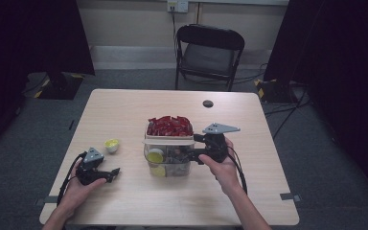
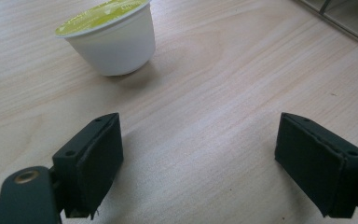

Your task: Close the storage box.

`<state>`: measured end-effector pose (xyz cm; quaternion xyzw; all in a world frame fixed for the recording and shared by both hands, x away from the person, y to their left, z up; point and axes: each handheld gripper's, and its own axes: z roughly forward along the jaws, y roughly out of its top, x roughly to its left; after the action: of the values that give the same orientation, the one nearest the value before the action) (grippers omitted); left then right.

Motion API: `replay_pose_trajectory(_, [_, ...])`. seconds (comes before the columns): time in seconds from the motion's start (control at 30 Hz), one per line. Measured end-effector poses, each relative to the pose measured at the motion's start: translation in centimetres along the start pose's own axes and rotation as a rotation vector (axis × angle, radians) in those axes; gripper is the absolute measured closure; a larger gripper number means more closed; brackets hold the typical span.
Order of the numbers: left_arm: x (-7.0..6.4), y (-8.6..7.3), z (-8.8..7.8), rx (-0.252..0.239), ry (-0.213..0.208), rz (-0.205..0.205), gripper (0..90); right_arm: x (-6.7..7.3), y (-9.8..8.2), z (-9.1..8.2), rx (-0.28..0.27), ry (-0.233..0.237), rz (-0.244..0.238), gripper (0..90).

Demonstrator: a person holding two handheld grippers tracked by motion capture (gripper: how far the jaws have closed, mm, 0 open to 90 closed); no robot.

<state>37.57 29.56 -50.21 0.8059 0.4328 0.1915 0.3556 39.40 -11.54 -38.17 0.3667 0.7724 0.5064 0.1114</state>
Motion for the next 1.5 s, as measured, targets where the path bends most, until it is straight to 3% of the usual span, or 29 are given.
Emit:
replay_pose_trajectory(0.3, [0.0, 0.0, 0.0, 0.000, 0.000, 0.000, 14.7, -0.1, -1.0, -0.4, 0.014, -0.016, 0.020, 18.7])
replay_pose_trajectory(0.77, [0.0, 0.0, 0.0, -0.002, -0.001, -0.002, 14.7, 0.8, -3.3, 0.0, 0.038, 0.000, 0.015, 17.9])
replay_pose_trajectory(1.07, [0.0, 0.0, 0.0, -0.001, 0.002, 0.001, 14.6, 0.6, -4.4, 0.5, 0.055, -0.013, 0.022, 21.3])
replay_pose_trajectory(1.17, [0.0, 0.0, 0.0, -0.001, 0.001, 0.001, 14.6, 0.5, -4.7, 0.5, 0.062, -0.041, 0.022, 19.8])
replay_pose_trajectory(1.5, [0.0, 0.0, 0.0, 0.000, 0.001, 0.001, 14.6, 0.3, -5.5, 0.6, 0.080, -0.024, 0.014, 18.7])
